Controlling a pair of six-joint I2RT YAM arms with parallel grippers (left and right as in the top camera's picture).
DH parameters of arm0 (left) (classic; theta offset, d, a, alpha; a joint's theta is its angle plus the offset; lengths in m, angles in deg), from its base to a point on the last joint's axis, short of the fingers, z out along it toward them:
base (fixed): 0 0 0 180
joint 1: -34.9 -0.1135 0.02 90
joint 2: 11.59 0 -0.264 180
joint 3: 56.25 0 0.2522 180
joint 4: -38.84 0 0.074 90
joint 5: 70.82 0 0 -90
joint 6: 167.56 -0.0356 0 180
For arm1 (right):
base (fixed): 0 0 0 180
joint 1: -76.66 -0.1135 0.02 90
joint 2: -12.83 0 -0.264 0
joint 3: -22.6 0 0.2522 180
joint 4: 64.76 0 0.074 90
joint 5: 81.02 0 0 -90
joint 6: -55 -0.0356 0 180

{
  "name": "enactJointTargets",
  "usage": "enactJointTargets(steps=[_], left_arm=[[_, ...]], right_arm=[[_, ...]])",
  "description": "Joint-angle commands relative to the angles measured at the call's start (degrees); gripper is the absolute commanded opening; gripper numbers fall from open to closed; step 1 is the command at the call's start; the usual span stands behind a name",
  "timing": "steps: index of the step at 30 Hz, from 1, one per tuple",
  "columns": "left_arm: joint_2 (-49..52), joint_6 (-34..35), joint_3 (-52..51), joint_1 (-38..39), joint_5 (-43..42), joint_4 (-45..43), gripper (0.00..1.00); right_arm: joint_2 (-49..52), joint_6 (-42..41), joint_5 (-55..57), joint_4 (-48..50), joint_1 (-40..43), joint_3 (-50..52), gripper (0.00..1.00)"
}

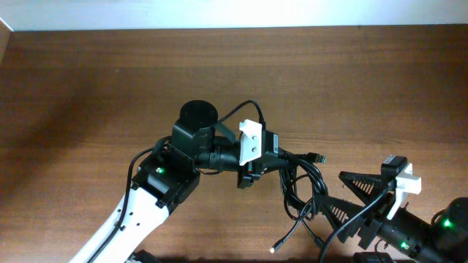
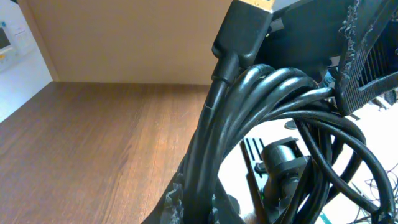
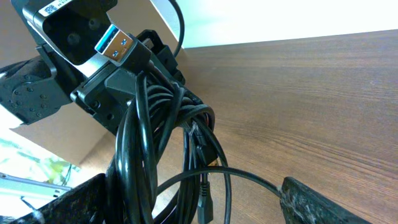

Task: Untangle cables
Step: 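Move the right gripper toward the hanging cables below the left gripper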

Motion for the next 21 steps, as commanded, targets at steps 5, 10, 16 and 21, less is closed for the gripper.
enactJointTargets(steps=[5, 10, 16, 21], left_arm=[[-0.5, 1.0, 1.3, 0.2, -1.2, -0.3, 0.00], [-0.5, 1.0, 1.3, -1.4, -1.1, 0.2, 0.00], [-0.5, 1.0, 1.3, -2.2, -1.3, 1.6, 0.00], [-0.5, 1.0, 1.3, -2.2, -1.3, 1.4, 0.00]], right_arm=[[0.5, 3.5, 3.7, 1.5, -0.3, -0.7, 0.84], [0.5, 3.6, 3.8, 3.3, -0.3, -0.7, 0.84], [0.5, 3.6, 5.9, 4.5, -0.3, -0.7, 0.84], [0.5, 3.6, 7.3, 3.8, -0.3, -0.7, 0.84]])
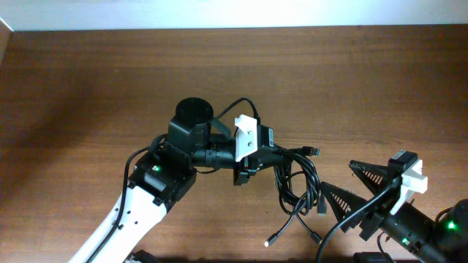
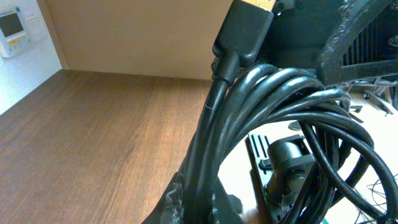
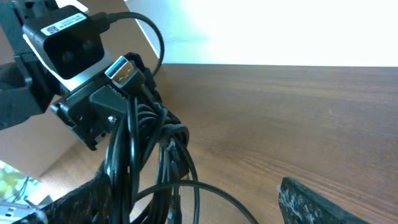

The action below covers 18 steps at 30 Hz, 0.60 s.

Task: Untangle cables
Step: 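Move the right gripper toward the hanging cables below the left gripper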

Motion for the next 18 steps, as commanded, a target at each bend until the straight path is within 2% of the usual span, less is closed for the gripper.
enactJointTargets(steps=[1, 8, 13, 18], left_arm=[[-0.5, 0.6, 1.3, -0.1, -1.7, -0.7, 0.00], [-0.5, 5.7, 1.3, -0.1, 1.8, -3.1, 0.00], [-0.5, 5.7, 1.3, -0.1, 2.0, -3.2, 0.00], [-0.5, 8.1, 1.3, -0.1, 5.7, -3.2, 0.00]], right_arm=[[0.5, 0.8, 1.6, -1.0, -0.3, -0.7, 0.84], [0.5, 2.6, -6.6, -2.9, -0.3, -0.7, 0.88], [0.5, 2.6, -6.6, -4.3, -0.3, -0.7, 0.88], [0.5, 2.6, -6.7, -5.2, -0.3, -0.7, 0.88]])
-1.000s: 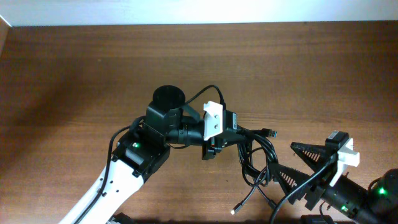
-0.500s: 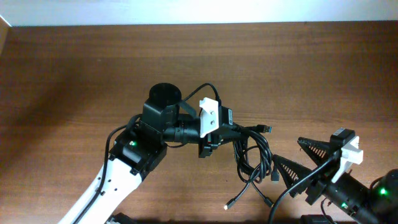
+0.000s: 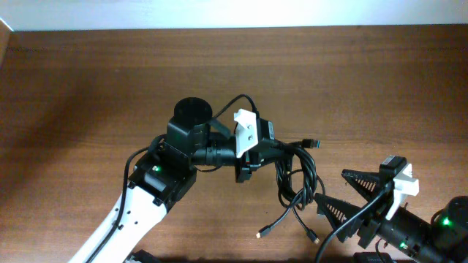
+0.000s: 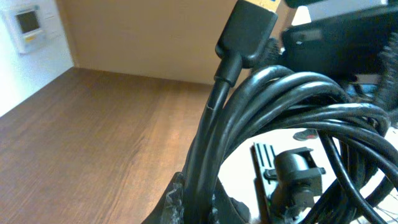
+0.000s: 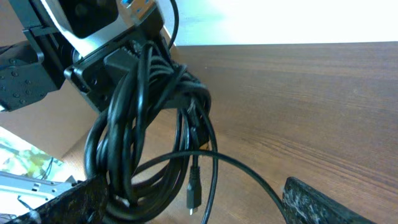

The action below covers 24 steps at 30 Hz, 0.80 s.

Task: Untangle cables
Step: 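Move the right gripper toward the hanging cables below the left gripper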

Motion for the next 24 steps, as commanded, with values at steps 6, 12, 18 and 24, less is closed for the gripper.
enactJointTargets(steps=[6, 12, 18, 24], left_arm=[[-0.4, 3.2, 1.3, 3.0, 1.5, -0.6, 0.00], [-0.4, 3.0, 1.3, 4.4, 5.3, -0.5, 0.00], [-0.5, 3.0, 1.3, 1.4, 6.2, 0.7, 0.00], [-0.5, 3.0, 1.3, 0.9, 4.8, 1.6, 0.00]], right_arm=[[0.3, 2.2, -1.6, -0.2, -0.3, -0.7, 0.88], [0.3, 2.1, 0.9, 0.0, -0.3, -0.7, 0.88], [0.3, 2.2, 1.0, 0.1, -0.3, -0.8, 0.88], [0.3, 2.1, 6.7, 1.1, -0.3, -0.8, 0.88]])
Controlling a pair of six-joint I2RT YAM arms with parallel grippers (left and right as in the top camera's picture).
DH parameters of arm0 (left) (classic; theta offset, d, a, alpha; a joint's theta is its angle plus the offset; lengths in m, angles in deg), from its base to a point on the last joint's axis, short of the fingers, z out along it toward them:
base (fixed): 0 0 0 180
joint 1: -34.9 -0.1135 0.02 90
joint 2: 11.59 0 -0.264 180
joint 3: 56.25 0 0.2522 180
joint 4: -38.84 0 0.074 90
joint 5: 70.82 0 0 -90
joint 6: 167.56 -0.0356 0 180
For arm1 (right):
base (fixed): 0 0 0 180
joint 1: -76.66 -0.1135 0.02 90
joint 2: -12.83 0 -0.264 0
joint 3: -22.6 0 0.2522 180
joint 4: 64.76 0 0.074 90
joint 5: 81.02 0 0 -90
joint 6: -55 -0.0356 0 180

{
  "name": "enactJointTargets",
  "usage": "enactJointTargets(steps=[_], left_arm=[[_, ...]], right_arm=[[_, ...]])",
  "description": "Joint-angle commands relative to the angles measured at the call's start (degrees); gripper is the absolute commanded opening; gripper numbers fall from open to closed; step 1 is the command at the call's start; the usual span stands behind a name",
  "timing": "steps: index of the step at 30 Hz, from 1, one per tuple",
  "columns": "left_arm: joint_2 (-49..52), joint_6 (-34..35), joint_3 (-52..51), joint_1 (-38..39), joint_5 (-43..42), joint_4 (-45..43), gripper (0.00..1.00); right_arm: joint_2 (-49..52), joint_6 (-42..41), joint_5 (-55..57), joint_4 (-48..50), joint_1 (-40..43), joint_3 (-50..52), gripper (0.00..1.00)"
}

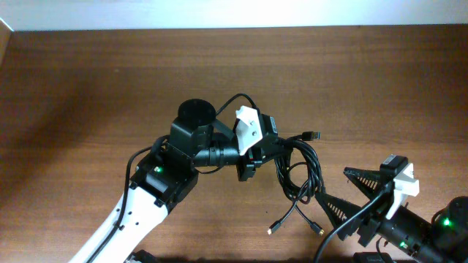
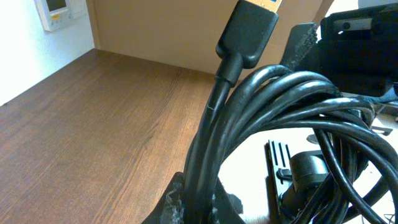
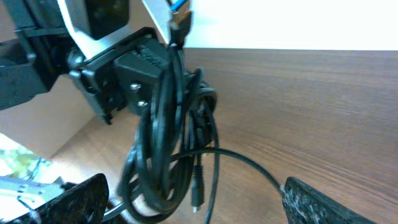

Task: Untangle cables
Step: 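Move the right gripper toward the hanging cables below the left gripper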

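A tangled bundle of black cables hangs above the wooden table, with my left gripper shut on its thick strands. In the left wrist view the cables rise from between the fingers, a black plug with a gold tip at the top. Thin ends with small plugs dangle toward the table. My right gripper stands open just right of the bundle. In the right wrist view the bundle hangs ahead between its wide-spread fingers, and a thin cable curves across the gap.
The brown wooden table fills the overhead view, its far edge against a white wall. A light wooden panel stands behind the table in the left wrist view.
My left gripper turned the bundle a little, and the dangling thin ends shifted right. In the right wrist view the bundle now hangs more upright. The right gripper stays open in about the same place.
My left gripper stayed shut on the cable bundle at every moment, shifting slightly left and then back. The right gripper stayed open at the lower right, drawing back a little and returning close to the bundle. The loose thin ends now dangle lower.
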Motion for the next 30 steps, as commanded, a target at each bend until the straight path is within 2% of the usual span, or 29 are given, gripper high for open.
enactJointTargets(steps=[1, 15, 25, 30], left_arm=[[-0.5, 1.1, 1.3, -0.2, -2.4, -0.4, 0.00], [-0.5, 1.1, 1.3, -0.2, -2.4, -0.4, 0.00], [-0.5, 1.2, 1.3, 0.0, -2.3, -1.3, 0.00], [-0.4, 1.9, 1.3, 0.0, -2.4, -1.7, 0.00]], right_arm=[[0.3, 0.7, 5.6, 0.3, -0.3, -0.8, 0.88], [0.3, 0.7, 11.0, 2.2, -0.3, -0.8, 0.88], [0.3, 0.7, 2.5, 2.1, -0.3, -0.8, 0.88], [0.3, 0.7, 1.9, 1.9, -0.3, -0.8, 0.88]])
